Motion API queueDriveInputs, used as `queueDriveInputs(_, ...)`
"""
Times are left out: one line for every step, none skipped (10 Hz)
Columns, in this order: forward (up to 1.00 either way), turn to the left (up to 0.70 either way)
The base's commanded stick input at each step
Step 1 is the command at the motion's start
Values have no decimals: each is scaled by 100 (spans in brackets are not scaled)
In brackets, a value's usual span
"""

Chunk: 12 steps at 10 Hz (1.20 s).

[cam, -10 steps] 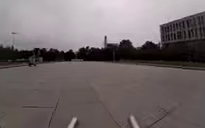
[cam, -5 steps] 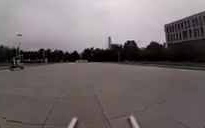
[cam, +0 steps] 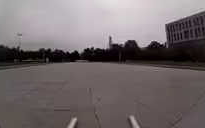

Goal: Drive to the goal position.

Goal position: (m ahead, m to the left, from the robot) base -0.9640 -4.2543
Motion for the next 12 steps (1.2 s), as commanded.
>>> queueDriveInputs(100,40)
queueDriveInputs(100,23)
queueDriveInputs(100,12)
queueDriveInputs(100,3)
queueDriveInputs(100,1)
queueDriveInputs(100,0)
queueDriveInputs(100,0)
queueDriveInputs(100,0)
queueDriveInputs(100,0)
queueDriveInputs(100,0)
queueDriveInputs(100,0)
queueDriveInputs(100,0)
